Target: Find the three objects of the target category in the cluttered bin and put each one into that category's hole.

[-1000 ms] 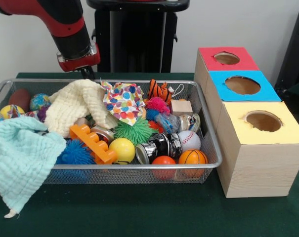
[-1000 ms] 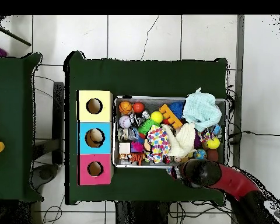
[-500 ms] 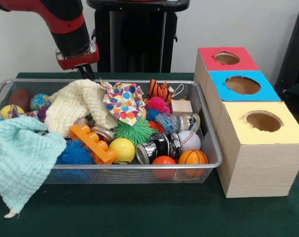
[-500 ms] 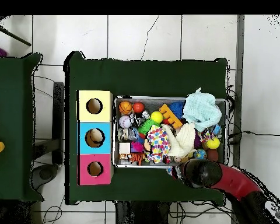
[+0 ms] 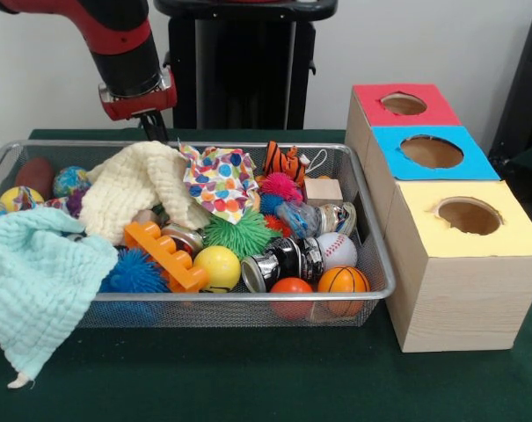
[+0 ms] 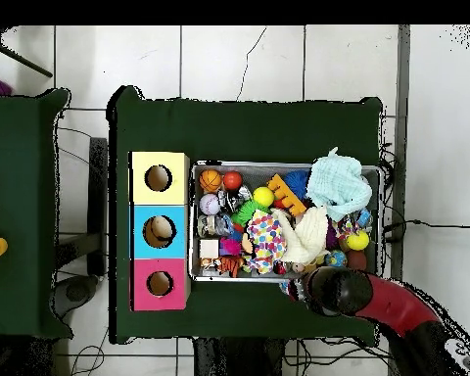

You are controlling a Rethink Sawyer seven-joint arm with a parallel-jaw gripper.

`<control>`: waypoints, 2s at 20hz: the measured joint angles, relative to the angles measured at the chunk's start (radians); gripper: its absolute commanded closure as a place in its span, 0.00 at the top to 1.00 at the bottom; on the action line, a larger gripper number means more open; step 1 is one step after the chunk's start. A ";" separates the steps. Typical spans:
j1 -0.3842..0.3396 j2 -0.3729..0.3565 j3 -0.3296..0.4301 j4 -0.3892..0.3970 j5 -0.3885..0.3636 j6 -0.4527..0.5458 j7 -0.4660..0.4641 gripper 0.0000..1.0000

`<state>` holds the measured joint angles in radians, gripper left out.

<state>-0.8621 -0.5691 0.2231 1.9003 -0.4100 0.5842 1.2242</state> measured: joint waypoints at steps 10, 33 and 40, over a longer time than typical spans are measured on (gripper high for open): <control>0.000 0.002 0.002 -0.007 0.000 0.016 0.000 0.00; -0.016 0.038 0.040 -0.082 0.000 0.176 0.000 0.00; -0.020 0.030 0.066 -0.089 -0.033 0.209 0.000 0.00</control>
<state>-0.8819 -0.5391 0.2888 1.8115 -0.4428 0.7936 1.2242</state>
